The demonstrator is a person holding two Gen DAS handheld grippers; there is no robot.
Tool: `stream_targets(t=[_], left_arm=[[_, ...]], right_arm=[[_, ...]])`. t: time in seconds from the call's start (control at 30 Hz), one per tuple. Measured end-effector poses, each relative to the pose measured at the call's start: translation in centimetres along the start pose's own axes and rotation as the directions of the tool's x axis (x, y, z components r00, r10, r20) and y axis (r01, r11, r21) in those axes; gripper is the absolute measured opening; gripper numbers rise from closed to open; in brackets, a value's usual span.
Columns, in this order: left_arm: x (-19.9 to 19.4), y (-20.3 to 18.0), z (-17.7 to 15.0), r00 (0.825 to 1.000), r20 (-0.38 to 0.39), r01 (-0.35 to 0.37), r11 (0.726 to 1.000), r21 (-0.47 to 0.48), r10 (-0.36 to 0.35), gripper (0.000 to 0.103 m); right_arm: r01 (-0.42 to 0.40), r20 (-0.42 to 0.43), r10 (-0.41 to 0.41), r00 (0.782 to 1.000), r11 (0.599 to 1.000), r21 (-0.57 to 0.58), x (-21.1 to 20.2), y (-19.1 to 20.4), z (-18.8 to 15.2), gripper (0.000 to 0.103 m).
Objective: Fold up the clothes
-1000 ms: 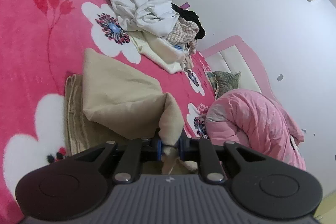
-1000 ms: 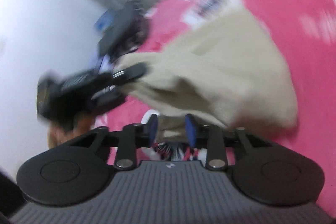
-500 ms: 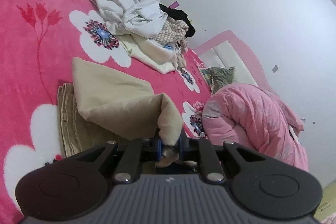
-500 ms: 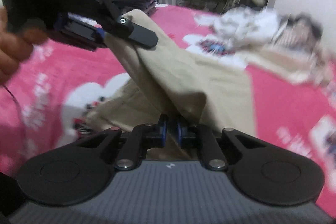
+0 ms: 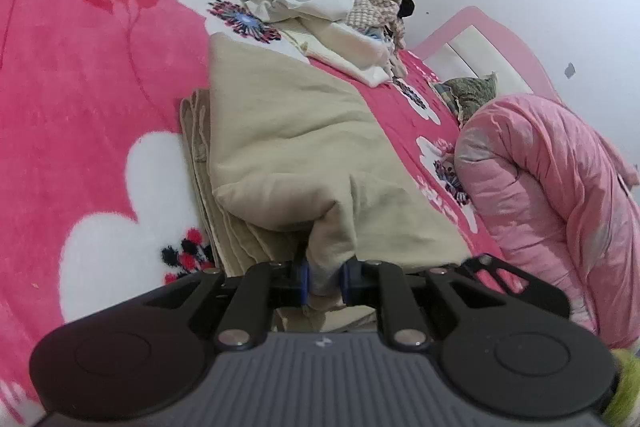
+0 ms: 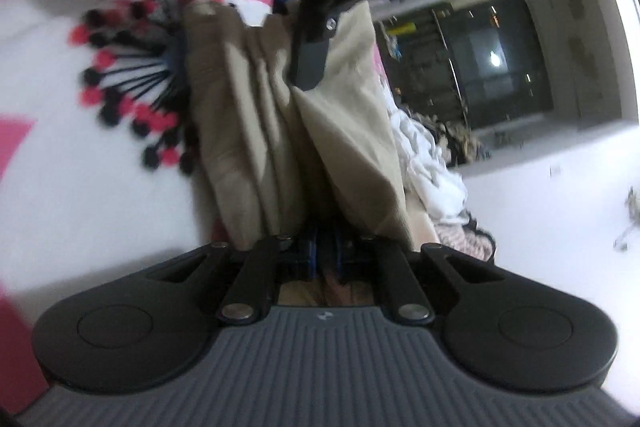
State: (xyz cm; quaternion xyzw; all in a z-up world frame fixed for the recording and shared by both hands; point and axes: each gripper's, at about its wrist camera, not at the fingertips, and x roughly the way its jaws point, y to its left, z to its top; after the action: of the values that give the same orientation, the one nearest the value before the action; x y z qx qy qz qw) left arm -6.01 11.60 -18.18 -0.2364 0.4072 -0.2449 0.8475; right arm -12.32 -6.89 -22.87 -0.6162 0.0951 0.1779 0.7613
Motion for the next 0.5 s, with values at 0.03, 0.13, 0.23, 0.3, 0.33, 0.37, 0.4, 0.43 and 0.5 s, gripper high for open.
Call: stream_targets(t=[0.03, 0.13, 0.23, 0.3, 0.33, 0.37, 0.4, 0.43, 0.5], left_arm=[[0.0, 0.0, -0.1, 1.000, 0.002, -0.003, 1.000, 0.008, 0.003, 0.015], [-0.1, 0.0, -0.3, 1.000, 0.004, -0.008, 1.000, 0.018, 0.008, 0.015], [-0.2, -0.3, -0.5, 1.000, 0.006, -0.018, 0.999, 0.026, 0.018, 0.015], [-0.3, -0.6, -0.7, 1.000, 0.009, -0.028, 0.999, 0.037, 0.028, 0.016], [-0.4, -0.8, -0.7, 0.999, 0.012, -0.035, 0.998, 0.047, 0.034, 0.016], [-0.4, -0.9, -0.8, 0.999, 0.014, -0.041, 0.998, 0.057, 0.040, 0.016], [-0.5, -1.1, -0.9, 0.999, 0.017, -0.046, 0.997, 0.065, 0.045, 0.016], [-0.5, -1.2, -0.9, 0.999, 0.017, -0.050, 0.996, 0.068, 0.048, 0.016], [-0.6, -1.3, -0.9, 0.998, 0.016, -0.054, 0.996, 0.074, 0.053, 0.016]], right_arm=[[-0.001, 0.014, 0.001, 1.000, 1.000, -0.026, -0.7, 0.1, -0.4, 0.007], [-0.030, 0.061, 0.033, 0.998, 0.998, -0.050, -3.5, -0.3, -1.7, 0.009], [-0.093, 0.087, 0.087, 0.992, 0.993, 0.065, -6.2, -2.5, -2.5, 0.018], [-0.148, 0.103, 0.127, 0.986, 0.964, 0.220, -7.4, -5.3, -2.9, 0.018], [-0.166, 0.111, 0.137, 0.984, 0.936, 0.310, -7.7, -6.7, -2.9, 0.018], [-0.179, 0.121, 0.141, 0.983, 0.898, 0.403, -7.8, -8.3, -2.9, 0.019], [-0.199, 0.132, 0.154, 0.979, 0.857, 0.475, -7.6, -9.4, -2.8, 0.019], [-0.230, 0.148, 0.178, 0.973, 0.816, 0.530, -7.0, -10.4, -2.8, 0.019], [-0.291, 0.184, 0.227, 0.956, 0.777, 0.558, -5.8, -11.2, -2.6, 0.019]])
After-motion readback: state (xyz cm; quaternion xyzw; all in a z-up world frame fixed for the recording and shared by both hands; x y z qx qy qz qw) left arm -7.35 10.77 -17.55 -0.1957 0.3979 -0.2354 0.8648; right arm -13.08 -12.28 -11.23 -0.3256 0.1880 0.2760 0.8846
